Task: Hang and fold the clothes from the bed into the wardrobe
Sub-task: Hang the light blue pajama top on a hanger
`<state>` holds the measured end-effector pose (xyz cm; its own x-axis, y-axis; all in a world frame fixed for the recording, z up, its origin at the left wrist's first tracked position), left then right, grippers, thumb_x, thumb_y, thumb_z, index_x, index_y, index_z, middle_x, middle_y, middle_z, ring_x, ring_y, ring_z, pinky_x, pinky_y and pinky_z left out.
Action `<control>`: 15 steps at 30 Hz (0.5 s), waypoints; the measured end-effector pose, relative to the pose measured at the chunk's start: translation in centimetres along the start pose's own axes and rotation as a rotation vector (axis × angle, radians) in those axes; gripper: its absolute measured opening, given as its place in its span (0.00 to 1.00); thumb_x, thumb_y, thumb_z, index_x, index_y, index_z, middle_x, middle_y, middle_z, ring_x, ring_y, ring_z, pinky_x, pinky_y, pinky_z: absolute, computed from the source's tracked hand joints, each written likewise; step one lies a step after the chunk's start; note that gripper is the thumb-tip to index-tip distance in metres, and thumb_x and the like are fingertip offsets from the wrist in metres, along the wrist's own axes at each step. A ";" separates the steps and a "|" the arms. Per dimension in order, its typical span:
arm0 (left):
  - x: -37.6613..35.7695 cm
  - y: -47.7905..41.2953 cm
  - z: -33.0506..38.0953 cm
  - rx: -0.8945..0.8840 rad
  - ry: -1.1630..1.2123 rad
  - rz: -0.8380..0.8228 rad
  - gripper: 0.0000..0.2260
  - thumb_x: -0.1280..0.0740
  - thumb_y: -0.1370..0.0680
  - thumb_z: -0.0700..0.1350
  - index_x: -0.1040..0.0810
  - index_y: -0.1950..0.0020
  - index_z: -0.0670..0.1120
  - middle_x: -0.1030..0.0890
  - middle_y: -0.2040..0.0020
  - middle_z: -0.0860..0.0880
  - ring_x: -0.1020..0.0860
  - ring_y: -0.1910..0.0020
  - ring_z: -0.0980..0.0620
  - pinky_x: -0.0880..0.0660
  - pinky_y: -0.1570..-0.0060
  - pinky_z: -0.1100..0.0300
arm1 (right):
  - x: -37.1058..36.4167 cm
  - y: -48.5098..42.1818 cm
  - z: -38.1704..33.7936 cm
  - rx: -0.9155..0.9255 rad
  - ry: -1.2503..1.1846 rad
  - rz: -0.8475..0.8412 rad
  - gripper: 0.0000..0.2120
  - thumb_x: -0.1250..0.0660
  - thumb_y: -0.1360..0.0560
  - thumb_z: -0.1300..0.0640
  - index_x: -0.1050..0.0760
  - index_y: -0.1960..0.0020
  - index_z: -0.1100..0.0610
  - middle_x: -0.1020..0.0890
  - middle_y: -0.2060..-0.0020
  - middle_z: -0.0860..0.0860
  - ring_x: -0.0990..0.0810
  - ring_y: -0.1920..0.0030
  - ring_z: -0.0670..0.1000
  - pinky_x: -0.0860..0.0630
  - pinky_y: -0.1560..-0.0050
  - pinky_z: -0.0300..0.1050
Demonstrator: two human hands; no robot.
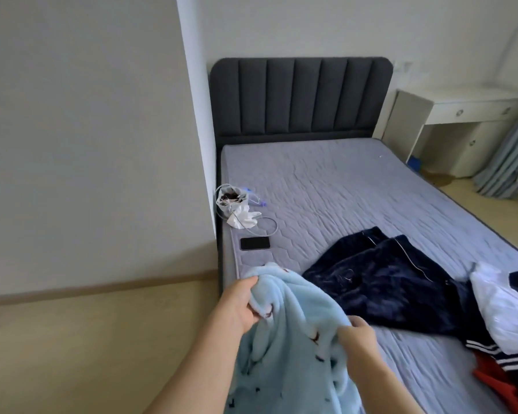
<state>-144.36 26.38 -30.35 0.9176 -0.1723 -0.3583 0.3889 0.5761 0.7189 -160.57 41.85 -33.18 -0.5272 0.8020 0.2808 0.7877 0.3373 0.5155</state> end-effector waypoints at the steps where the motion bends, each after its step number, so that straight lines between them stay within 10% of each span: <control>1: 0.6 -0.2 -0.8 0.011 -0.017 0.016 0.12 0.40 0.20 0.43 0.28 0.39 0.38 0.21 0.49 0.39 0.25 0.62 0.46 0.28 0.63 0.53 | -0.2 0.3 0.9 -0.030 0.037 -0.028 0.11 0.42 0.30 0.72 0.25 0.53 0.63 0.24 0.65 0.57 0.31 0.68 0.53 0.35 0.68 0.42; 7: -0.5 -0.2 -2.0 -0.113 -0.337 -0.100 0.07 0.36 0.22 0.40 0.24 0.45 0.46 0.20 0.52 0.42 0.23 0.59 0.44 0.28 0.64 0.57 | -5.2 1.6 0.6 0.214 0.241 -0.397 0.38 0.30 0.32 0.67 0.42 0.27 0.52 0.33 0.38 0.48 0.27 0.48 0.45 0.24 0.58 0.34; 9: -2.3 0.6 -1.7 -0.171 -0.462 -0.232 0.05 0.33 0.24 0.41 0.22 0.50 0.47 0.19 0.54 0.45 0.22 0.56 0.47 0.27 0.62 0.57 | -6.6 1.9 -0.1 0.303 0.326 -0.438 0.26 0.28 0.32 0.63 0.31 0.37 0.53 0.24 0.43 0.50 0.24 0.44 0.50 0.24 0.47 0.42; 11: -3.3 1.2 -0.8 -0.216 -0.466 -0.302 0.03 0.32 0.25 0.40 0.21 0.54 0.48 0.19 0.57 0.48 0.21 0.60 0.51 0.26 0.66 0.61 | -6.4 2.1 -1.0 0.314 0.256 -0.370 0.08 0.32 0.28 0.61 0.27 0.52 0.51 0.20 0.57 0.49 0.21 0.55 0.49 0.25 0.57 0.37; 15: -1.4 0.8 0.6 -0.200 -0.188 -0.190 0.06 0.36 0.23 0.40 0.23 0.57 0.49 0.19 0.66 0.50 0.23 0.67 0.53 0.27 0.67 0.60 | -4.1 1.3 -2.2 0.231 -0.093 -0.149 0.10 0.40 0.23 0.60 0.26 0.59 0.48 0.20 0.60 0.46 0.24 0.59 0.45 0.29 0.63 0.40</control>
<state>-145.28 26.63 -28.92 0.8365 -0.4256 -0.3452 0.5479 0.6618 0.5117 -158.04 37.94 -31.90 -0.6196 0.7732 0.1352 0.7611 0.5497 0.3444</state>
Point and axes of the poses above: each hand's wrist, its own y-axis away from the middle knuckle, its own x-axis out of the back of the hand, z = x × y, the point moved 9 cm from there along -y, towards the middle knuckle
